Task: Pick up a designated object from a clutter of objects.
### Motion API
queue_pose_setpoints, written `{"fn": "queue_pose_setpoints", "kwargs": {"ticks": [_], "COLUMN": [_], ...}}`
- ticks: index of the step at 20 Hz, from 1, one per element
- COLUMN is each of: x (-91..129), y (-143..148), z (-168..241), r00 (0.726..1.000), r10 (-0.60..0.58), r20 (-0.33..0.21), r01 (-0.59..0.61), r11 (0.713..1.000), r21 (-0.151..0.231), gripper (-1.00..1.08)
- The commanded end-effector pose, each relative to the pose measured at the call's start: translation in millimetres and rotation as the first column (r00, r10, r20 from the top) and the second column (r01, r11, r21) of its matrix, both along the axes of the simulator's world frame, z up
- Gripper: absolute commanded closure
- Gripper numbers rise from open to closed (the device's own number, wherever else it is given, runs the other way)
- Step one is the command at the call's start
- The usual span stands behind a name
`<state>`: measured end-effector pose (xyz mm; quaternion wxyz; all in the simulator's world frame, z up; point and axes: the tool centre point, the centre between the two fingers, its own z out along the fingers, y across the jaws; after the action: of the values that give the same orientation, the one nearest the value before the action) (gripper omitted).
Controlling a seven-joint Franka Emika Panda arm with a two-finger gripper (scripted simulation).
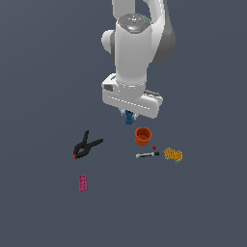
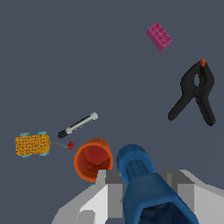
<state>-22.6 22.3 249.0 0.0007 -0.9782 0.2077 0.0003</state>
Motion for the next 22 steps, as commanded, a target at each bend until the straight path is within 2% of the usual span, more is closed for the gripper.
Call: {"fn": "queue_pose_setpoints", "kwargs": {"ticks": [1,13,22], "x": [-11.9,-67.3,-93.6], "y": [-9.6,-57.6,-83.0], "z": [22.0,132.6,190.6], "r00": [1.0,1.0,1.0], "r10": [0.0,0.0,0.0], "r20": [0.0,0.0,0.0], "r01": [0.0,0.0,0.0], "r11": [1.0,1.0,1.0], "r21": [0.001,0.001,0.0], "gripper": [1.08,1.08,1.08]}}
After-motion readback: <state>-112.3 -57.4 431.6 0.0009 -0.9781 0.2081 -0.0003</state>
